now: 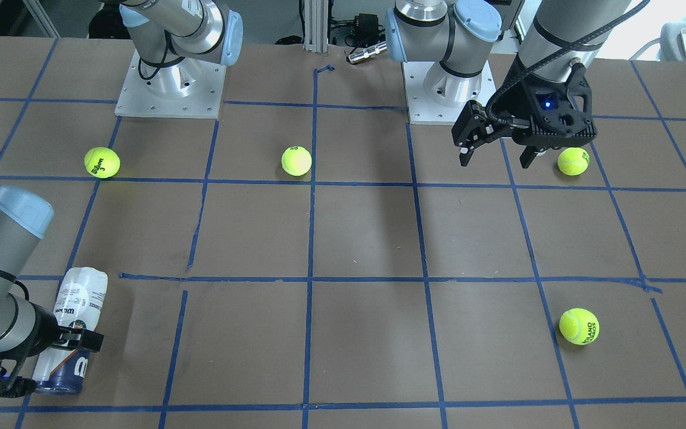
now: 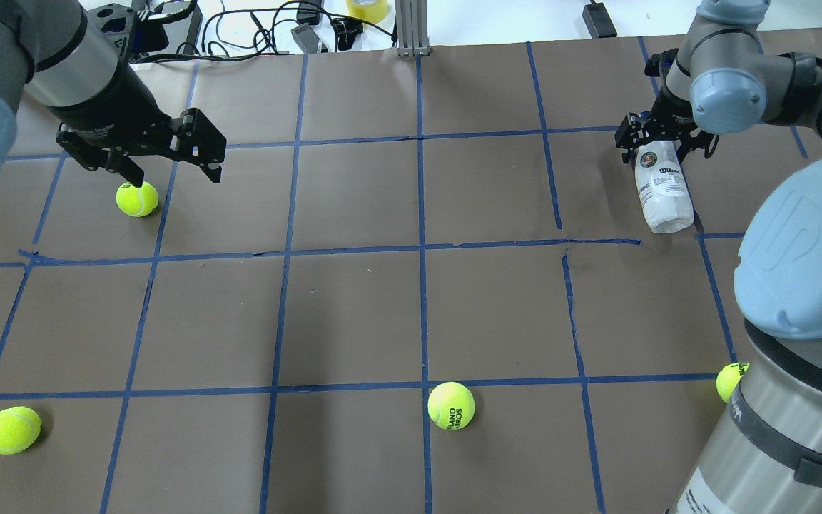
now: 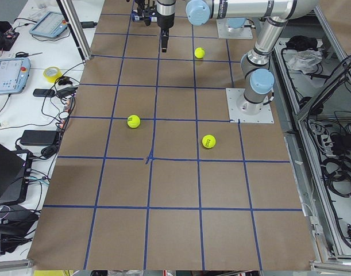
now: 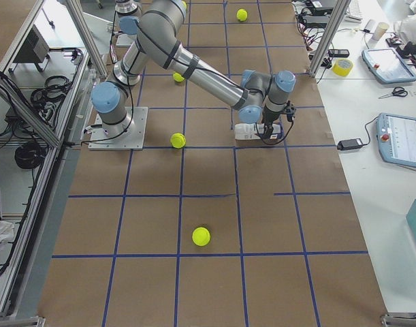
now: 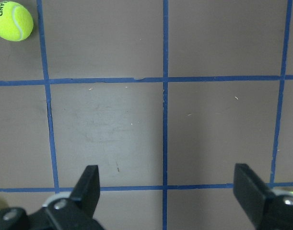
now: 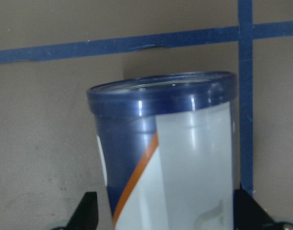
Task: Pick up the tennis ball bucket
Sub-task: 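Lower the right gripper around the top of the upright Wilson can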
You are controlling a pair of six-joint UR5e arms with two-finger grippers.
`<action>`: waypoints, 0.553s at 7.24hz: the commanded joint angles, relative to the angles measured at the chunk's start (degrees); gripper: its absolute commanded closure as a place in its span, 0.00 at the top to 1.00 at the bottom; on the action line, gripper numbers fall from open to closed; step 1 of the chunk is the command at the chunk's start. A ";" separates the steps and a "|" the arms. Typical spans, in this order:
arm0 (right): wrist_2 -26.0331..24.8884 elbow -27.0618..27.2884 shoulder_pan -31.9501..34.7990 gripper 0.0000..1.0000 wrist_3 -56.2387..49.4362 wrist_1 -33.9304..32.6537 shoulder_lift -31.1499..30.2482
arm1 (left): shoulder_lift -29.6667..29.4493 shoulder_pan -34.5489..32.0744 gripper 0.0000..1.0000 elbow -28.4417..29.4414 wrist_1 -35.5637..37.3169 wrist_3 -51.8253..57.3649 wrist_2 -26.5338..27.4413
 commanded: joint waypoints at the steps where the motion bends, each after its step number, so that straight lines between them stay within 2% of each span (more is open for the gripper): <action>1: 0.00 0.18 -0.01 0.94 -2.69 0.06 0.36 | 0.00 0.05 1.00 -0.02 0.03 0.00 0.00; 2: -0.09 0.27 -0.01 0.93 -2.98 0.06 0.36 | 0.00 0.05 1.00 -0.02 0.03 0.00 0.00; 4: -0.09 0.97 -0.01 0.79 -3.07 -0.03 0.27 | 0.00 -0.04 1.00 -0.11 0.12 0.00 0.00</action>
